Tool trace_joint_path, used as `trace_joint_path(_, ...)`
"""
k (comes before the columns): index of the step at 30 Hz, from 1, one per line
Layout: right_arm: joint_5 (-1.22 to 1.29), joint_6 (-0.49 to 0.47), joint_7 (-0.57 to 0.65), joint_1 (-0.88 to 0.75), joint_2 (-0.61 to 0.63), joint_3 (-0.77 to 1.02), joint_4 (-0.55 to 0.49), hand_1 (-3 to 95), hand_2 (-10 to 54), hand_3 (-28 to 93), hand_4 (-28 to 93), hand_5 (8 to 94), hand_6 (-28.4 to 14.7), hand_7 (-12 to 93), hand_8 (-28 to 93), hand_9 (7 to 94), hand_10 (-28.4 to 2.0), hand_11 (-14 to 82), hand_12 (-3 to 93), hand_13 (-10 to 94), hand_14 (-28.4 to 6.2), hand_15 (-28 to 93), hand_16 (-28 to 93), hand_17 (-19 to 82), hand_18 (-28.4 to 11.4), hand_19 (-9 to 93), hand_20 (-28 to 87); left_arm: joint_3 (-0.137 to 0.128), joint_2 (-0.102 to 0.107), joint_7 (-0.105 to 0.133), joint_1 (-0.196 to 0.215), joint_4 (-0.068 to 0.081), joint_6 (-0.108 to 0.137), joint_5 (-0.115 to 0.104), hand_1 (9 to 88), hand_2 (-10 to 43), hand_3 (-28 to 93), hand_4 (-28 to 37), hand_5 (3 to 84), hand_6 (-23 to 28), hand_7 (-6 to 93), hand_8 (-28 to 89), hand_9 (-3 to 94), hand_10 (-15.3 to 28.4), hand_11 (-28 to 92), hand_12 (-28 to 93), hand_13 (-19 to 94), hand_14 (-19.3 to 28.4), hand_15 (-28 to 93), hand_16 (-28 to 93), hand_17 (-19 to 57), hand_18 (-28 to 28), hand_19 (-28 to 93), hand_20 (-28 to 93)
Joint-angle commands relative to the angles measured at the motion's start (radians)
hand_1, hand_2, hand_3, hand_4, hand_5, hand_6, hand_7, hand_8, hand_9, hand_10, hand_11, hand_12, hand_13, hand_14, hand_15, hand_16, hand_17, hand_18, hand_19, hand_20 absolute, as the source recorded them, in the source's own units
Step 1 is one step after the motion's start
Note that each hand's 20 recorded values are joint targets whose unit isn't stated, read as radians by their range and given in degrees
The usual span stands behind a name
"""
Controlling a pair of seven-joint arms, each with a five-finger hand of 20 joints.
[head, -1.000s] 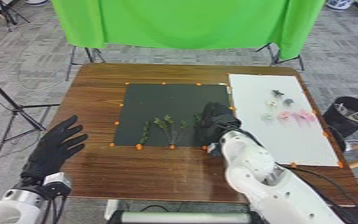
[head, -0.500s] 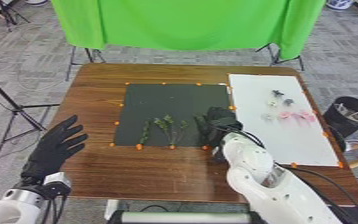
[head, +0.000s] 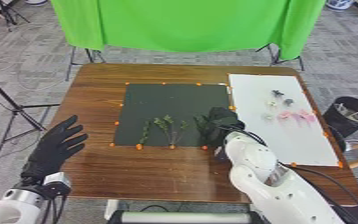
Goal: Arrange flowers
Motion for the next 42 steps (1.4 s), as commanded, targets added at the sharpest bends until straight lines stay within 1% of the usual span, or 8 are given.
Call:
trace_joint_path(1, -0.032, -0.036, 0.002, -0.006, 0.004, 0.014, -0.016, 24.7, -9.0, 85, -18, 78.5, 0.9, 54, 5, 84.1, -6.7, 70.7, 53.7, 79, -7.8, 87, 40, 43, -23.4, 93, 55, -0.004, -0.007, -0.006, 0.013, -0.001, -0.003, 0.002, 26.6, -2.0, 70, -24.0, 26.6, 2.6, 20.9, -11, 24.8, 12.2, 20, 16, 21, 16.3, 30, 0, -9.8, 23.0, 43, 8)
trace_joint_path(3, -0.045, -0.034, -0.003, -0.004, 0.007, 0.015, -0.019, 23.0, -8.5, 84, -18, 78.8, 0.8, 56, -9, 84.1, -6.8, 70.5, 53.8, 79, -7.9, 87, 40, 43, -23.4, 93, 55, -0.007, -0.008, -0.004, 0.017, -0.002, -0.002, 0.002, 26.5, -2.0, 70, -23.9, 26.6, 2.6, 20.8, -11, 24.8, 12.2, 20, 16, 21, 16.4, 30, 0, -9.8, 23.0, 43, 8)
trace_joint_path(17, -0.090, -0.007, 0.011, 0.001, 0.089, 0.079, -0.074, 17.8, -6.7, 81, -19, 78.1, 0.2, 54, -10, 83.4, -7.4, 69.3, 54.3, 78, -8.5, 87, 41, 42, -23.6, 93, 55, -0.009, -0.008, -0.014, 0.014, -0.001, -0.012, 0.006, 26.5, -1.9, 70, -24.0, 26.6, 2.6, 20.8, -11, 24.8, 12.0, 20, 16, 21, 16.5, 31, 0, -9.8, 23.0, 43, 8)
trace_joint_path(21, -0.079, 0.092, 0.010, 0.007, 0.184, 0.102, -0.075, 17.9, -5.8, 80, -19, 71.5, -1.9, 45, -12, 76.0, -10.8, 61.5, 46.3, 72, -9.7, 83, 39, 35, -22.9, 92, 48, -0.009, -0.004, -0.007, 0.020, -0.003, -0.005, 0.001, 26.6, -1.8, 70, -24.0, 26.6, 2.6, 20.8, -11, 24.7, 12.1, 20, 15, 21, 16.5, 31, 0, -9.8, 23.0, 43, 8)
trace_joint_path(26, -0.086, 0.113, 0.036, -0.008, 0.299, 0.142, -0.061, 21.6, -8.5, 82, -20, 58.2, -3.3, 35, -13, 61.5, -12.4, 50.1, 32.4, 61, -11.2, 80, 34, 29, -22.8, 88, 48, -0.013, -0.002, -0.005, 0.028, -0.006, -0.003, 0.001, 26.6, -1.7, 70, -24.0, 26.6, 2.6, 20.8, -11, 24.8, 12.1, 20, 16, 21, 16.4, 30, 0, -9.7, 23.0, 43, 8)
trace_joint_path(33, -0.142, 0.124, 0.070, -0.045, 0.397, 0.156, -0.010, 23.6, -9.5, 87, -24, 38.9, -5.9, 35, -14, 40.8, -15.1, 37.3, 25.7, 48, -12.4, 77, 24, 23, -22.5, 84, 49, -0.015, 0.001, 0.011, 0.039, -0.010, 0.007, -0.006, 26.6, -1.7, 70, -24.0, 26.6, 2.7, 20.8, -11, 24.8, 12.2, 20, 16, 21, 16.5, 30, 0, -9.8, 23.0, 43, 8)
trace_joint_path(35, -0.167, 0.121, 0.066, -0.065, 0.404, 0.169, 0.006, 24.0, -9.5, 88, -25, 37.4, -5.9, 35, -14, 40.0, -15.0, 35.1, 25.1, 47, -12.2, 76, 23, 22, -22.3, 83, 49, -0.018, -0.004, 0.005, 0.038, -0.011, 0.005, -0.004, 26.5, -1.7, 70, -24.0, 26.6, 2.6, 20.8, -11, 24.8, 12.2, 20, 15, 21, 16.5, 30, 0, -9.8, 23.0, 43, 8)
trace_joint_path(42, -0.106, 0.038, 0.020, -0.116, 0.421, 0.230, -0.004, 25.2, -9.5, 89, -28, 36.3, -5.2, 35, -14, 41.7, -13.5, 28.4, 22.2, 47, -10.6, 75, 22, 21, -22.3, 80, 50, 0.002, 0.015, 0.037, 0.042, -0.006, 0.028, -0.021, 26.5, -1.6, 70, -24.0, 26.6, 2.6, 20.9, -11, 24.8, 12.1, 20, 16, 21, 16.4, 30, 0, -9.8, 23.0, 43, 8)
